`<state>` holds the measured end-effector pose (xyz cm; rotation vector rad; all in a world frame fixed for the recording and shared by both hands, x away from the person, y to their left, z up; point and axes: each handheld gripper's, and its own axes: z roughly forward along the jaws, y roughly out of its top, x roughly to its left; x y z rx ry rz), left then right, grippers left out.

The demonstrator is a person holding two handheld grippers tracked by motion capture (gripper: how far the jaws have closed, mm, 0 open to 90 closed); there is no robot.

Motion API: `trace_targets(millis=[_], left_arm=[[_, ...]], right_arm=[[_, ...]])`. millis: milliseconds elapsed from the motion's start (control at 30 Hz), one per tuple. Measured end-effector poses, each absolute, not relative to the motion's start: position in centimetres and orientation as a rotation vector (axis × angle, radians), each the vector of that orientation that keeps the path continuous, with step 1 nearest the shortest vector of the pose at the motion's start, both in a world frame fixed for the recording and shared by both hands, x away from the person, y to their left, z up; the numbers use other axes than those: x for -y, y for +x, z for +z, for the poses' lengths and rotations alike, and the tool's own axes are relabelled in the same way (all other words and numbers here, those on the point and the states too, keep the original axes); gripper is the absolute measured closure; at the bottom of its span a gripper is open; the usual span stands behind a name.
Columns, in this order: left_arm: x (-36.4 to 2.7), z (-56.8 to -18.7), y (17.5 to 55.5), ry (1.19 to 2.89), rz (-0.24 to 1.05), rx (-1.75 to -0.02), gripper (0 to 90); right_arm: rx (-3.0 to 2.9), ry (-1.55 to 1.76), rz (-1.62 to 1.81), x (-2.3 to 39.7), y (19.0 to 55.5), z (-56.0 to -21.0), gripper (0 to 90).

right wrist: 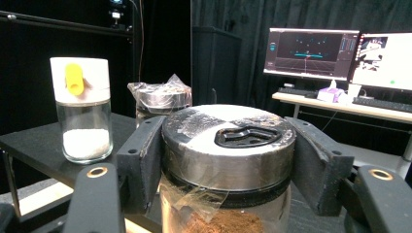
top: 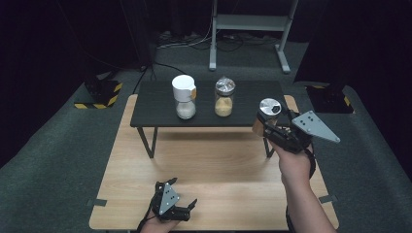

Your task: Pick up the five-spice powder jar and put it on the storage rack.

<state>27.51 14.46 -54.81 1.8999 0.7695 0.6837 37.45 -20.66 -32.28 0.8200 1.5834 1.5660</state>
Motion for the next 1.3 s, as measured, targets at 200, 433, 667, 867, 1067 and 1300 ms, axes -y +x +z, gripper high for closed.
trace_targets(millis=[200,433,667,867,1067,1300], left_arm=[[-14.5,-54.8,27.5,1.896,0.683,-0.771,0.6],[-14.5,-54.8,27.5,1.894,0.682,-0.77,0.6],[-14.5,-54.8,27.5,1.893,0.679,-0.771,0.6],[-14.5,-54.8,27.5,1.893,0.681,-0.77,0.6],[-14.5,-54.8,27.5,1.894,0.681,-0.77,0.6],[-14.6,-54.8,27.5,1.892,0.679,-0.771,0.6]], right_arm=[[-1.579,0.823,1.562,20.3,38.1,-32.1,34.6],[-1.572,0.821,1.559,20.1,39.0,-31.9,34.6],[-1.566,0.824,1.552,19.8,39.9,-31.8,34.6],[-1.567,0.838,1.55,19.7,40.5,-31.9,34.6],[-1.568,0.845,1.548,19.7,41.0,-31.9,34.6],[-1.568,0.851,1.545,19.5,41.8,-32.0,34.6]])
